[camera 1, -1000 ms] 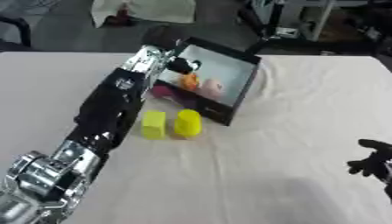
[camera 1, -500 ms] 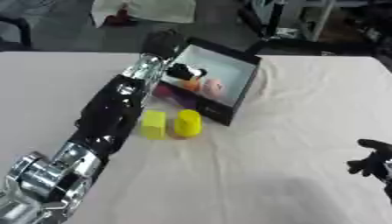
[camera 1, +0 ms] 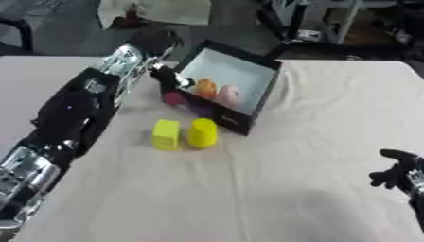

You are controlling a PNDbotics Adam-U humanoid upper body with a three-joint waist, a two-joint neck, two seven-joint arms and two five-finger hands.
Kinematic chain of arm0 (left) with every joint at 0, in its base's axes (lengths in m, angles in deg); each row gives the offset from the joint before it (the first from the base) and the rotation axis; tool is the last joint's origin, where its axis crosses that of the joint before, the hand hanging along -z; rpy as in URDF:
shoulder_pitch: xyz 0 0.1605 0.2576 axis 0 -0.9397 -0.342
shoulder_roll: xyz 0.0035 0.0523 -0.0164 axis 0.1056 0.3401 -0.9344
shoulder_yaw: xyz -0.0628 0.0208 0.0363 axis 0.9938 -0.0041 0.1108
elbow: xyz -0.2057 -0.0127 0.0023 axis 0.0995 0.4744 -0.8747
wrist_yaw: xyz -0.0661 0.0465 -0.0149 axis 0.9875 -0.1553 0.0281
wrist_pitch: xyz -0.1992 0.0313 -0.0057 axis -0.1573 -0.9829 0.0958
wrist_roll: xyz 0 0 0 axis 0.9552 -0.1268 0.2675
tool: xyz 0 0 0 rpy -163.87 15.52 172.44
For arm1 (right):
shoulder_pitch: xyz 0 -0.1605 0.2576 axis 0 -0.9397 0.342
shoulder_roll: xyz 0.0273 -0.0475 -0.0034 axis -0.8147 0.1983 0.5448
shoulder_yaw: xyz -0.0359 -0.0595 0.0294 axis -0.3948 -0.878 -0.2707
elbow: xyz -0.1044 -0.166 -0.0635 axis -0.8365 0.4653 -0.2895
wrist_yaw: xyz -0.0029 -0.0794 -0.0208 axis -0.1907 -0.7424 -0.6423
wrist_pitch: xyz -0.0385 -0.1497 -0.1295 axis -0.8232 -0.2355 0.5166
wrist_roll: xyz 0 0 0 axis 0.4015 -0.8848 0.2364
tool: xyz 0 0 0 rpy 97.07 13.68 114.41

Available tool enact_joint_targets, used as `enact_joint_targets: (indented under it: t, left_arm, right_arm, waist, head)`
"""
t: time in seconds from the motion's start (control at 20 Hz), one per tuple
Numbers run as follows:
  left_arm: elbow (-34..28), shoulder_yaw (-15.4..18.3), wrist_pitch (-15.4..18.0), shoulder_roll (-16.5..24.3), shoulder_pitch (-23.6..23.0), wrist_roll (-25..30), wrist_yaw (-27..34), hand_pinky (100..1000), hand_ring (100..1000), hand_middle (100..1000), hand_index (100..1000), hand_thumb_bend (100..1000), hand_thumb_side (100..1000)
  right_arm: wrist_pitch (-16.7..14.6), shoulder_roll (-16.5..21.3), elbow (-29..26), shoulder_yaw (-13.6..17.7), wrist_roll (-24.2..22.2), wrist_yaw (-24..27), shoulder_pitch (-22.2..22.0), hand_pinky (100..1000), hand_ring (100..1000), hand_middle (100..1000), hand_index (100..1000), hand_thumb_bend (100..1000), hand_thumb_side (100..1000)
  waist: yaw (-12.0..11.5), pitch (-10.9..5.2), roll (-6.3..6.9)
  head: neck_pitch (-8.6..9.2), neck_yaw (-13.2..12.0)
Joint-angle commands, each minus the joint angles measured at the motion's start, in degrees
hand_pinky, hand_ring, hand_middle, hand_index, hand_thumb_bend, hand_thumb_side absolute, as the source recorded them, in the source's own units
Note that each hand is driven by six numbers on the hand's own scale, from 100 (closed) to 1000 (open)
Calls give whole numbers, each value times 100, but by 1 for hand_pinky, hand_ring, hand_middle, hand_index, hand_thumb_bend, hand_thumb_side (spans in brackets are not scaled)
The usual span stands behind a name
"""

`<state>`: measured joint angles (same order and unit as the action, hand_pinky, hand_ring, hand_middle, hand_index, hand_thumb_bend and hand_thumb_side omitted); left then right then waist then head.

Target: Pick up objects on the table and place them in the box.

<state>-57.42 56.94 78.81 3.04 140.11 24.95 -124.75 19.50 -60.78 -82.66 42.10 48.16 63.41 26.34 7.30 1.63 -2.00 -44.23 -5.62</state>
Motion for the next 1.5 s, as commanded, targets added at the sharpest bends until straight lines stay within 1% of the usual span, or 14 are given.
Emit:
enact_joint_targets:
  t: [0.05, 0.2, 0.35, 0.5, 0.8, 0.9, 1.15, 1.3, 1.35, 1.4, 1.5]
  left_arm:
    - [-210, -455, 315, 391, -61, 295, 326, 761, 717, 777, 887, 545, 626]
    - [-473, -910, 609, 587, -259, 589, 620, 755, 704, 763, 878, 526, 596]
    - [-765, -1073, 902, 735, -314, 882, 913, 751, 695, 753, 870, 508, 574]
    - [-947, -1032, 1225, 877, -250, 1205, 1236, 752, 694, 753, 867, 496, 568]
    - [-1045, -765, 1838, 1189, -46, 1848, 1879, 758, 701, 762, 872, 492, 567]
    - [-1144, -700, 1815, 1258, 10, 2042, 2027, 764, 711, 774, 882, 482, 564]
    - [-1634, -620, 1517, 1381, 36, 2514, 2334, 758, 703, 764, 876, 465, 552]
    - [-1860, -692, 1444, 1470, 4, 2820, 2633, 754, 693, 755, 868, 461, 551]
    - [-1929, -732, 1426, 1503, -12, 2923, 2736, 750, 688, 749, 864, 488, 537]
    - [-1996, -779, 1407, 1537, -30, 3028, 2840, 749, 685, 747, 862, 457, 548]
    - [-2117, -894, 1350, 1603, -75, 3242, 3054, 743, 677, 740, 855, 455, 545]
  right_arm:
    - [-15, 114, -56, 34, 19, -23, 33, 687, 490, 325, 757, 100, 747]
    - [-17, 111, -58, 37, 22, -30, 28, 687, 490, 325, 757, 100, 748]
    - [-19, 108, -60, 43, 30, -39, 17, 687, 491, 325, 757, 100, 750]
    - [-19, 108, -58, 37, 24, -43, 11, 688, 491, 325, 758, 100, 749]
    - [-18, 114, -59, 49, 36, -42, 6, 688, 491, 325, 758, 100, 747]
    - [-19, 115, -59, 49, 34, -42, 5, 688, 491, 325, 757, 100, 746]
    - [-23, 121, -64, 62, 45, -44, 1, 688, 491, 324, 758, 100, 740]
    - [-23, 128, -63, 63, 47, -45, -1, 688, 490, 324, 758, 100, 741]
    - [-23, 130, -63, 63, 47, -46, -1, 688, 490, 324, 758, 100, 742]
    - [-23, 132, -63, 63, 47, -47, -1, 688, 490, 324, 758, 100, 741]
    - [-24, 138, -64, 63, 46, -49, 0, 688, 490, 324, 758, 100, 739]
  waist:
    - [-3, -99, 40]
    - [-14, -96, 37]
    - [-23, -98, 33]
    - [-33, -105, 35]
    - [-41, -121, 43]
    - [-41, -124, 45]
    - [-43, -131, 45]
    - [-44, -134, 52]
    - [-45, -135, 56]
    - [-46, -135, 60]
    - [-44, -137, 67]
  head:
    - [11, 23]
    - [11, 47]
    - [11, 54]
    - [11, 58]
    - [11, 74]
    - [11, 77]
    - [11, 83]
    - [11, 82]
    - [11, 82]
    - [11, 83]
    - [11, 86]
